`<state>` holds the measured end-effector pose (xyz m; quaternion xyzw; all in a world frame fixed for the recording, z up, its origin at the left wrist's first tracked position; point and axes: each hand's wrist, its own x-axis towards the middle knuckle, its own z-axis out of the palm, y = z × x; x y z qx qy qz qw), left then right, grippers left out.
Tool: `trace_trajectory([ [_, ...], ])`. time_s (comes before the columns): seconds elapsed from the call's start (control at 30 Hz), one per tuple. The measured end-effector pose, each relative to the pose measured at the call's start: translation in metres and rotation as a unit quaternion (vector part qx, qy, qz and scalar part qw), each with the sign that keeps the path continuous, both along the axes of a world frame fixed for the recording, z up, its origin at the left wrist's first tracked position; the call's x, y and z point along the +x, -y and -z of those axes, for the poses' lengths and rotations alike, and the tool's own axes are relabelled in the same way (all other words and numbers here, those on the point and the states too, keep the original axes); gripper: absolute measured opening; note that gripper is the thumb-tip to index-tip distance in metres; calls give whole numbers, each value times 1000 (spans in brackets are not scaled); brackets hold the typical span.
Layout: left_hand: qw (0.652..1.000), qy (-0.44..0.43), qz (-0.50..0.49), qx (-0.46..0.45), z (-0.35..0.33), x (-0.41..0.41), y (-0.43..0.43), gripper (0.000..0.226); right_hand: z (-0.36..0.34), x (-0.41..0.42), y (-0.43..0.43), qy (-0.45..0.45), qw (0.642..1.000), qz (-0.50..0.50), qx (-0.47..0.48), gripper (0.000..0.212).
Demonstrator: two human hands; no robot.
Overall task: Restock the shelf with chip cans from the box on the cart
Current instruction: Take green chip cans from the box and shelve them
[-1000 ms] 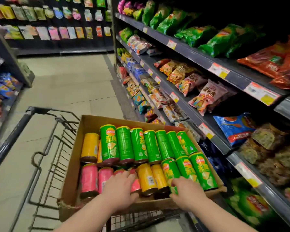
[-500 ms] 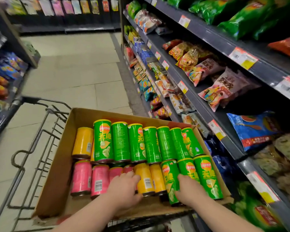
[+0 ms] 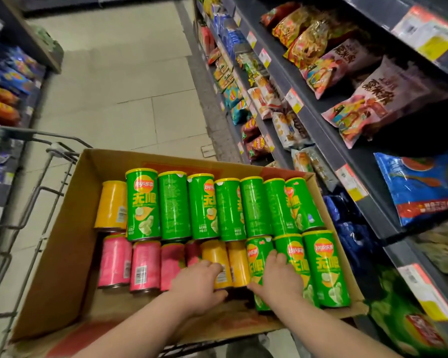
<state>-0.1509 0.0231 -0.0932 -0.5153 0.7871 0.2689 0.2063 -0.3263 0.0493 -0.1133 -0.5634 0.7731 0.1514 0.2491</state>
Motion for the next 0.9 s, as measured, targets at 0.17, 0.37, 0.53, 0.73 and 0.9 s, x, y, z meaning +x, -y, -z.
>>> trace_trajectory([
  [0.17,1000,-8,-20,22,9,-6,0,58,3,-1,-2,12,1000,10,-22,98],
  [0.37,997,-34,-49,54,16,-15,-1,54,4,1,-4,33,998,42,-24,96],
  [0.53,993,-54,-62,80,21,-19,-5,53,6,7,-7,-4,1000,21,-4,113],
  [0.73,991,-70,-83,85,19,-16,-7,51,9,9,-9,6,999,48,-23,106],
  [0.9,985,-91,-118,90,18,-13,-8,48,7,14,-12,77,992,90,-38,107],
])
